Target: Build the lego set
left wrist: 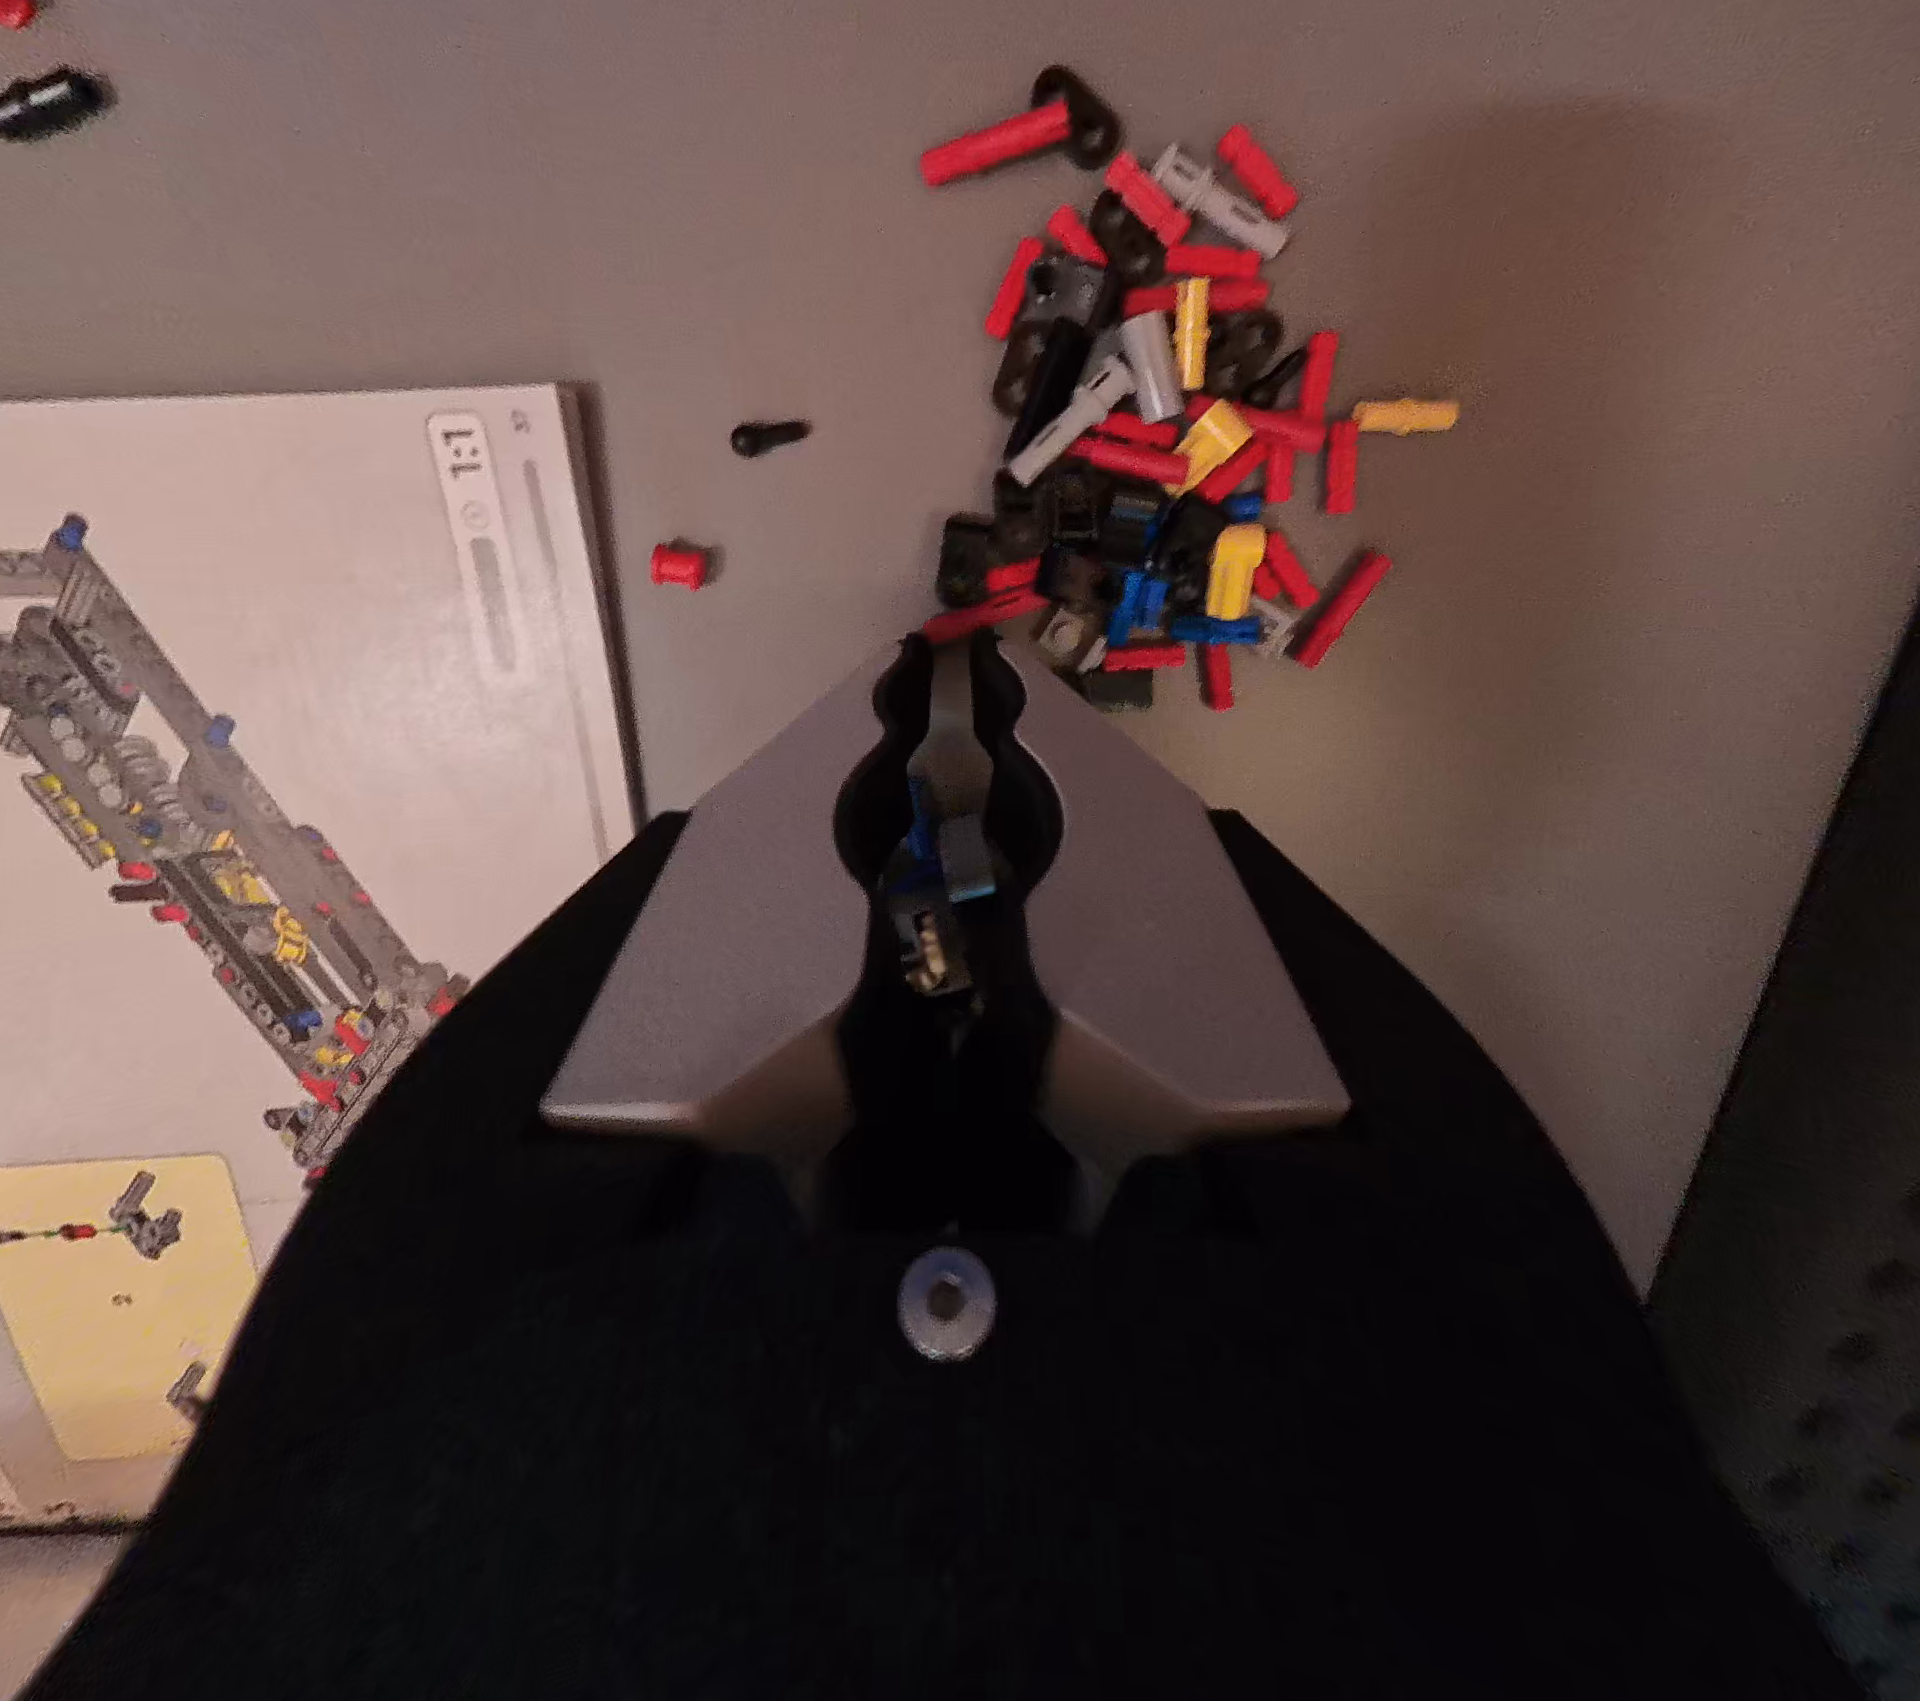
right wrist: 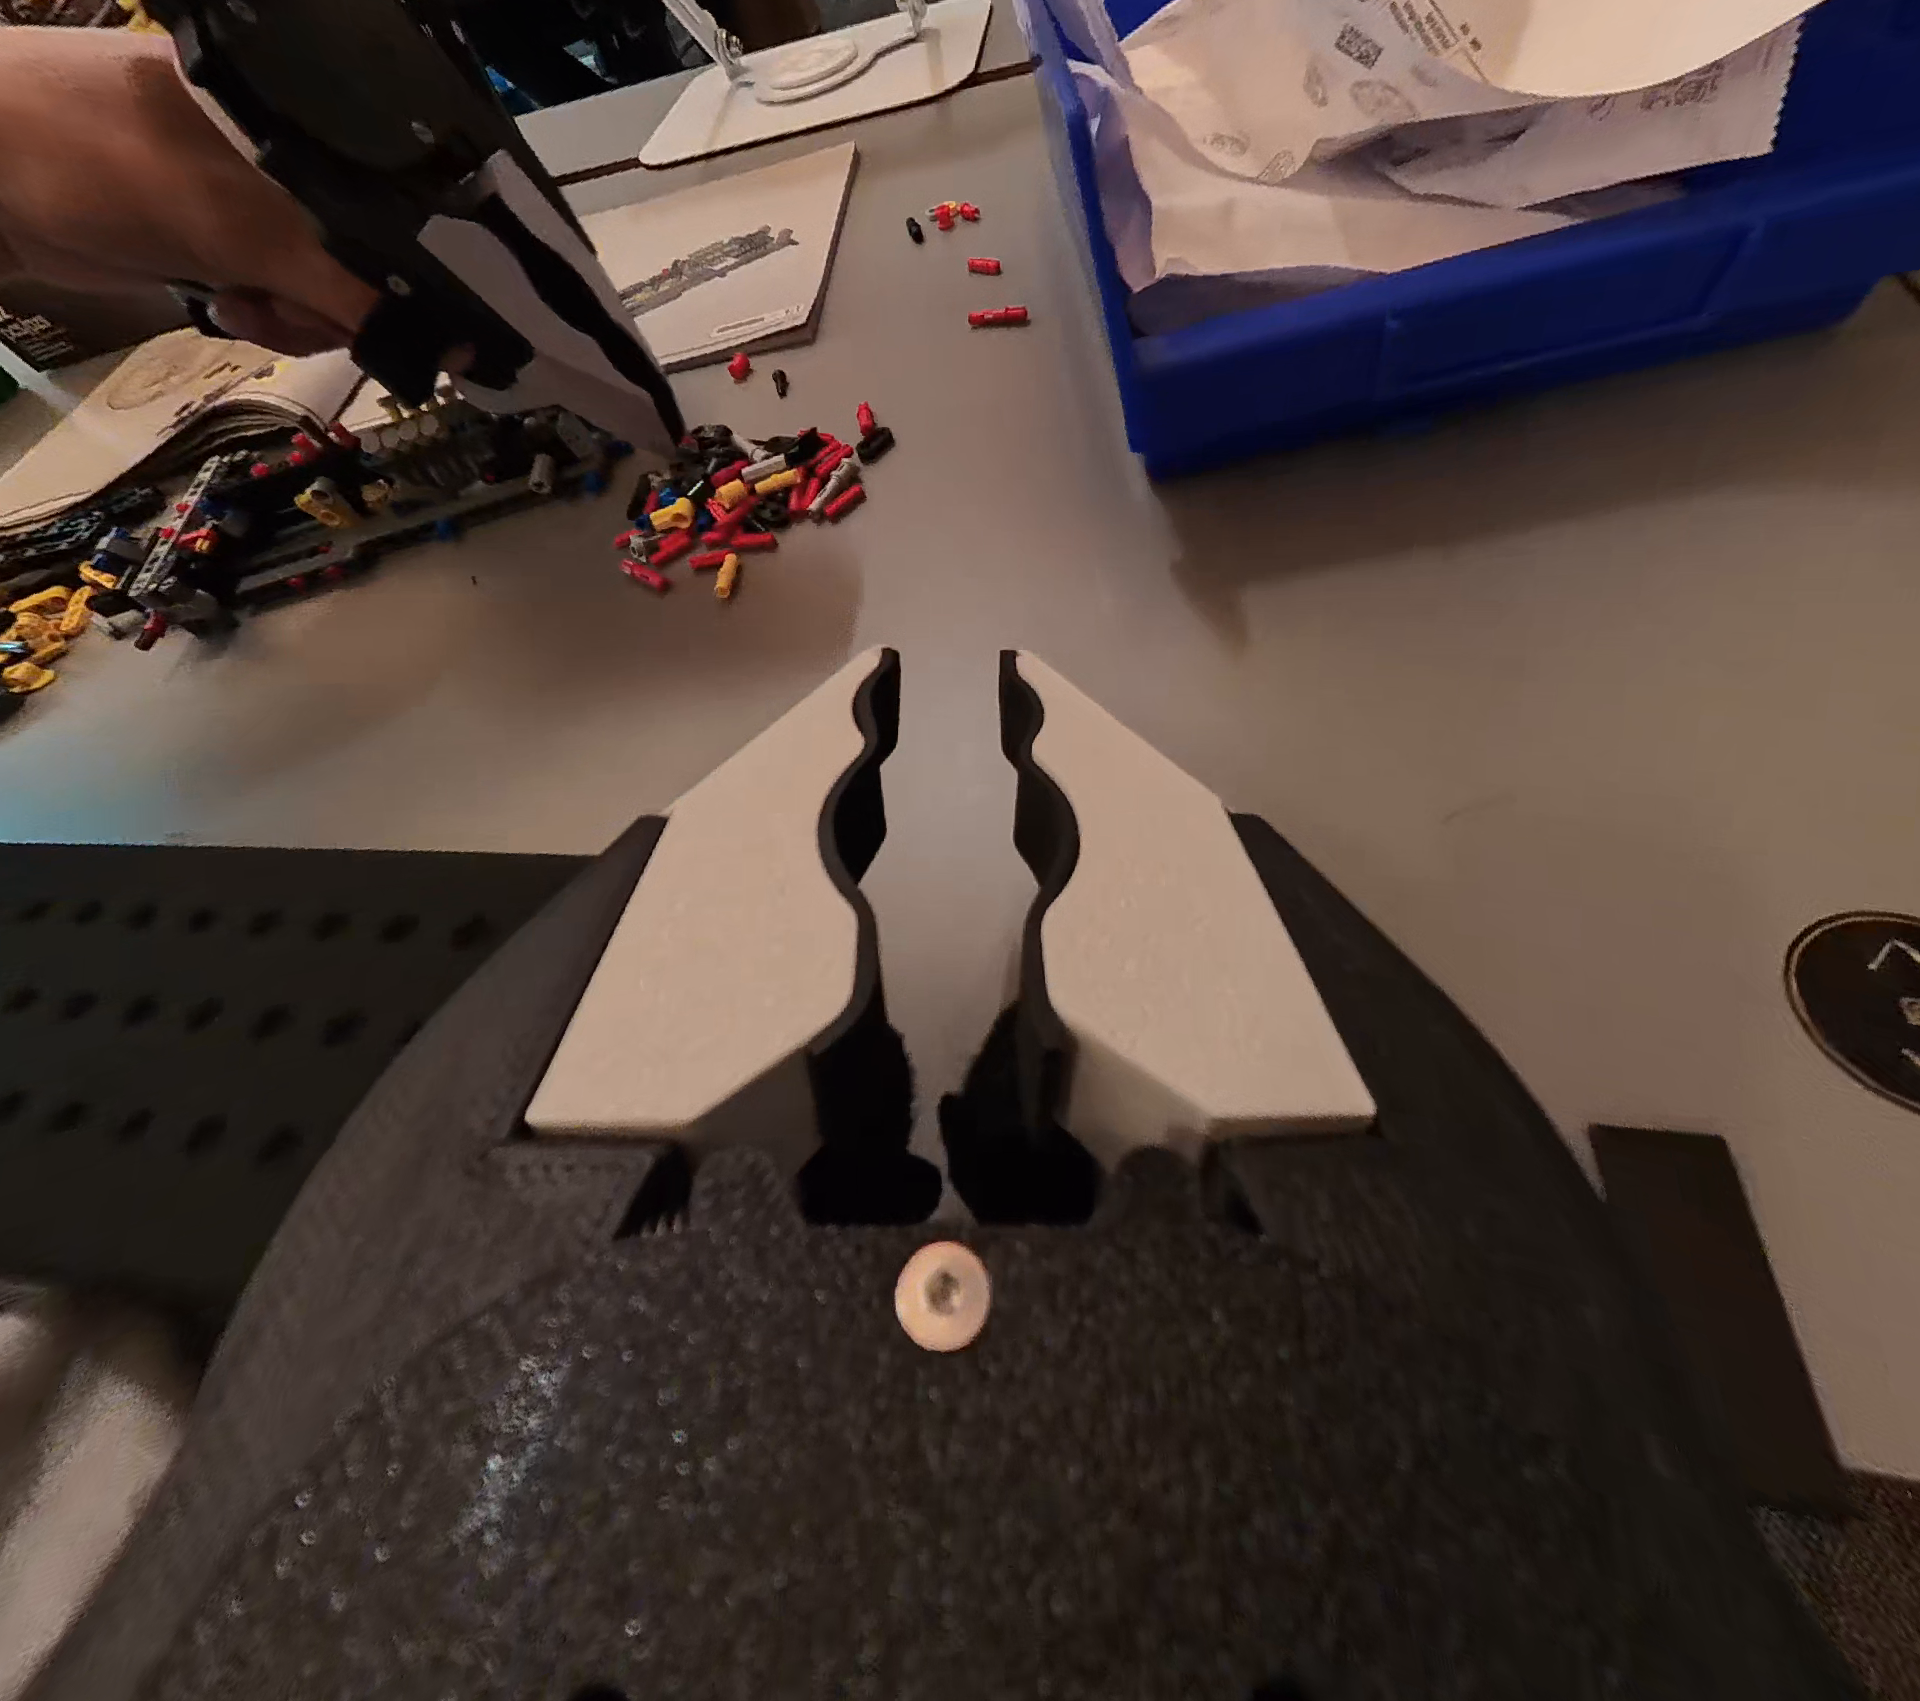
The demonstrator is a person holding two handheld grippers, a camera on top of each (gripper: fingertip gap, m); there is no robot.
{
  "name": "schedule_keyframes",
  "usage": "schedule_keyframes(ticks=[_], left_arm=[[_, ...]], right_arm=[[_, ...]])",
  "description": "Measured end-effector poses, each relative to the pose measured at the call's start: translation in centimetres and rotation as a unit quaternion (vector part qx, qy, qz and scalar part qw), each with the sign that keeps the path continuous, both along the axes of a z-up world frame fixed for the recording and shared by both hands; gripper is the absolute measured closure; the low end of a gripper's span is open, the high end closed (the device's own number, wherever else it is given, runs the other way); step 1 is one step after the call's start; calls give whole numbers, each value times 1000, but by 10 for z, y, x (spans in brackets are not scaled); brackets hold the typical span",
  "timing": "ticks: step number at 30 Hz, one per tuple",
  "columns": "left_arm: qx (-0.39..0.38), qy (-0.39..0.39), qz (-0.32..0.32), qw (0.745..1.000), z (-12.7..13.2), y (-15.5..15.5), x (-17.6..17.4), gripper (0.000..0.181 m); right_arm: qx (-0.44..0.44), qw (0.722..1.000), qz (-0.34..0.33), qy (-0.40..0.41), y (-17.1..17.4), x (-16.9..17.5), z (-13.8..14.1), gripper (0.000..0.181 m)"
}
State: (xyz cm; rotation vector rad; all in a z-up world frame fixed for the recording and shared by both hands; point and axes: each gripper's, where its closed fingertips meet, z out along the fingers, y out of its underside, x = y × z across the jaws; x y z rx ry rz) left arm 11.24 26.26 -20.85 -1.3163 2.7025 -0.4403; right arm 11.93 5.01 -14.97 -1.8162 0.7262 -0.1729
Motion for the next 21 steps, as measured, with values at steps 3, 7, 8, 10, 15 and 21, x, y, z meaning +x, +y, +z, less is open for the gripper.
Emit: schedule_keyframes(ticks=[3,7,8,10,15,21], left_arm=[[-1,-3,-5,1000,0,-10,1,176],[14,-22,24,999,15,5,-2,162],[12,-34,37,999,24,12,-5,159],[-6,-63,61,996,41,24,-19,159],[-10,-106,142,984,53,68,-83,150],[-44,-116,159,979,44,72,-129,114]], right_arm=[[2,1000,7,0,2,-7,-1,164],[5,1000,26,2,7,-15,1,162],[3,999,33,-1,9,-18,2,162],[-2,998,59,-8,20,-24,5,162],[-67,980,185,-22,89,-59,5,158],[-72,964,257,11,154,-87,2,159]])
